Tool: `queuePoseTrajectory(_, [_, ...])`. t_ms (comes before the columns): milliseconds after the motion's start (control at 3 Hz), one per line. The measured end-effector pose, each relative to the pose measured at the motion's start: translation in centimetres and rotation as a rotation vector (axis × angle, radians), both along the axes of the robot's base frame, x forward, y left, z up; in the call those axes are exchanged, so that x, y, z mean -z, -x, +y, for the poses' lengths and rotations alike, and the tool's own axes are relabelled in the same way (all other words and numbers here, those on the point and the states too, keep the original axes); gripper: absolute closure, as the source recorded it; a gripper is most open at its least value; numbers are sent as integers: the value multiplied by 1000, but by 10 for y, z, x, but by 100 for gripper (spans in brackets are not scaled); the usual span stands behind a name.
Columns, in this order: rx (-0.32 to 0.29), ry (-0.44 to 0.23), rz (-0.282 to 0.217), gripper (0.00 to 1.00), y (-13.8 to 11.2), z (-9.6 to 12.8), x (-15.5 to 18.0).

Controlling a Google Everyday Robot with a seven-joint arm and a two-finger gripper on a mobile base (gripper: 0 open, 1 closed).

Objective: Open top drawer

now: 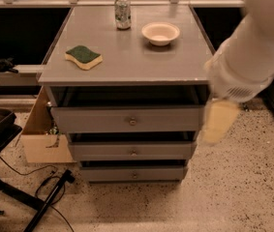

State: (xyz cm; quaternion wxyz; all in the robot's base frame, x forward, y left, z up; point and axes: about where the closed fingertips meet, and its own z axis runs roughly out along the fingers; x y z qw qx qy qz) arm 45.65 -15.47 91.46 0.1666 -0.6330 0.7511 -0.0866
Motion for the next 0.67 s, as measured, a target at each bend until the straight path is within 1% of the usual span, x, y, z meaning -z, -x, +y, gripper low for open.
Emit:
queuePoseTrajectory(333, [-48, 45, -3, 0, -19, 31, 66])
queuePoseTrajectory(667, [-72, 50, 14, 0, -40, 49, 115])
